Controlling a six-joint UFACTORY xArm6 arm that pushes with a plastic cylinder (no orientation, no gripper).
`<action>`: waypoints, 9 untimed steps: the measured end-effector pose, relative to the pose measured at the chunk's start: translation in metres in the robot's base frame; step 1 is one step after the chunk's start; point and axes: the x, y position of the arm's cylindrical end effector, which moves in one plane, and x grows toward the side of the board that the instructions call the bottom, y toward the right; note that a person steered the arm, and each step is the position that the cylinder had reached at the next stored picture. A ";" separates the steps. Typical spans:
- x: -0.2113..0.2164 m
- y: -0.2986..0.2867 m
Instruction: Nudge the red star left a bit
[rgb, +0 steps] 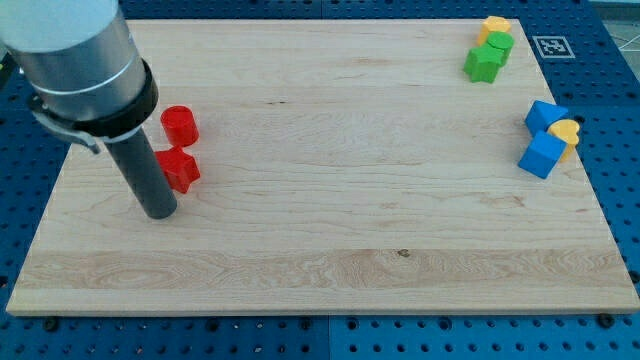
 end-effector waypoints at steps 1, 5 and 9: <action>-0.019 0.000; -0.028 0.010; -0.019 0.071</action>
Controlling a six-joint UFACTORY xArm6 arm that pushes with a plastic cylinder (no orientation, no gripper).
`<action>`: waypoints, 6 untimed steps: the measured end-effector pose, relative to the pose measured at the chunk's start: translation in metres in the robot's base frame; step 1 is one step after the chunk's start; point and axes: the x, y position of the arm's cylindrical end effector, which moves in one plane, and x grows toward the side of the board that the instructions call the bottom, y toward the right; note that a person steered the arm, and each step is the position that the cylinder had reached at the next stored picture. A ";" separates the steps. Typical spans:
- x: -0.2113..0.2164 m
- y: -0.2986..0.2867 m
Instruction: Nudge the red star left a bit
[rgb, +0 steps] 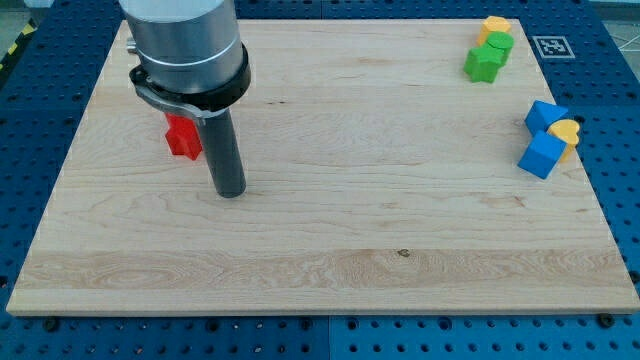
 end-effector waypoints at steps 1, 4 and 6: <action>0.006 0.027; -0.020 0.057; -0.057 0.048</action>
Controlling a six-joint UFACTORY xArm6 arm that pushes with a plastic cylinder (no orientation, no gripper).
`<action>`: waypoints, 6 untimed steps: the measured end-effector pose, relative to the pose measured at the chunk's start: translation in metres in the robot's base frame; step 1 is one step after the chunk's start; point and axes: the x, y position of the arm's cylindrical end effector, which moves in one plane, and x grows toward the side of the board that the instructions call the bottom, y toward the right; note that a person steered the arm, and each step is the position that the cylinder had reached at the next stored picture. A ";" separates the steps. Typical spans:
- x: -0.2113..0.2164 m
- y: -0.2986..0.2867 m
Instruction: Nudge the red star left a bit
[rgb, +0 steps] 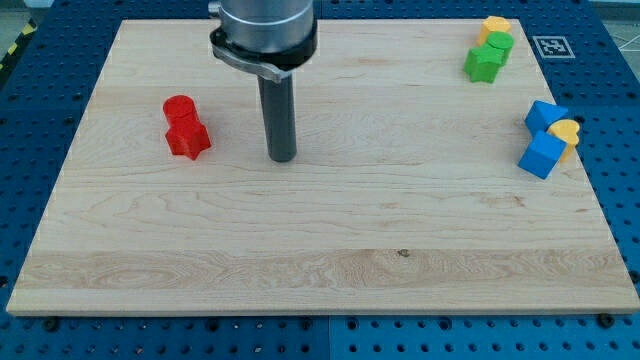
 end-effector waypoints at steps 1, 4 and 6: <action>-0.015 -0.020; -0.012 -0.087; 0.001 -0.060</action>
